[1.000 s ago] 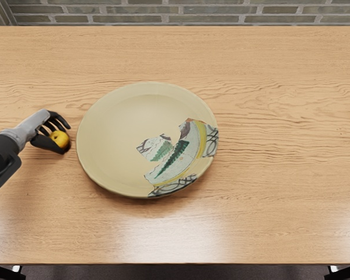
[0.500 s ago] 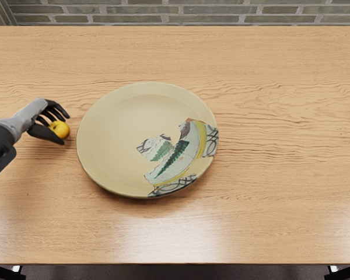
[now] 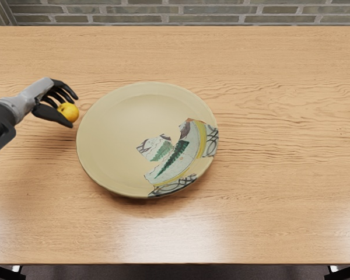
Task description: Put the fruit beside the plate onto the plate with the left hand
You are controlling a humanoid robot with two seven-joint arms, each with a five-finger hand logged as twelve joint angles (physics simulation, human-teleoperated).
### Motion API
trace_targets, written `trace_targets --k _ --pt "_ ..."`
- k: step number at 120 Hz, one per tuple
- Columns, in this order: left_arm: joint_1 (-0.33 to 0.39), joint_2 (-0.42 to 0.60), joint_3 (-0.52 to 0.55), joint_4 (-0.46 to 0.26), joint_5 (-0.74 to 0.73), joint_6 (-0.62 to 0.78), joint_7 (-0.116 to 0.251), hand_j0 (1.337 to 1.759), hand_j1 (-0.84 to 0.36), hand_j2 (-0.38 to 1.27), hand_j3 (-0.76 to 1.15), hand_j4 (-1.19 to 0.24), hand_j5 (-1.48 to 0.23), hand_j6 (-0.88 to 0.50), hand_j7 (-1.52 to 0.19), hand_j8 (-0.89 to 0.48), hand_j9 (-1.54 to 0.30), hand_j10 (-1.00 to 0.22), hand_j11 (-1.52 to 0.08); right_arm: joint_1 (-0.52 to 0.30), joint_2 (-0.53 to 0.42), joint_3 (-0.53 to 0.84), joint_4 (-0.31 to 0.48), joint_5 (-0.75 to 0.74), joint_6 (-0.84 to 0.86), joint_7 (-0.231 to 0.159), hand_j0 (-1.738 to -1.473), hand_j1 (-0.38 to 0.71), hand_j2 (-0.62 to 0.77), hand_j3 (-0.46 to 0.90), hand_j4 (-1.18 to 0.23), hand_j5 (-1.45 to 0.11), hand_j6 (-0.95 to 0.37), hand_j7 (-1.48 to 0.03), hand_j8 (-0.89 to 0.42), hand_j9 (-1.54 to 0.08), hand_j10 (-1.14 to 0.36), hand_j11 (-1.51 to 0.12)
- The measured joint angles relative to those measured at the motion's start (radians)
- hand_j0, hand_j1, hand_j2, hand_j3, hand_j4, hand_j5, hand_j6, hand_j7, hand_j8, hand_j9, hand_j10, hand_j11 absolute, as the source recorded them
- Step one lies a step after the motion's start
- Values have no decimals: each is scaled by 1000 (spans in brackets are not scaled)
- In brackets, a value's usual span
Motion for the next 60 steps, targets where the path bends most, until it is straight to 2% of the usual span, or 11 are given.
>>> trace_targets --k 60 --pt "4 -87 -83 1 1 -33 24 1657 -255 393 0 -608 -808 -574 -792 -525 -797 -613 -796 0 0 0 0 0 0 0 -1658 -329 -3 0 -17 -22 -16 -22 -16 -22 -16 -22"
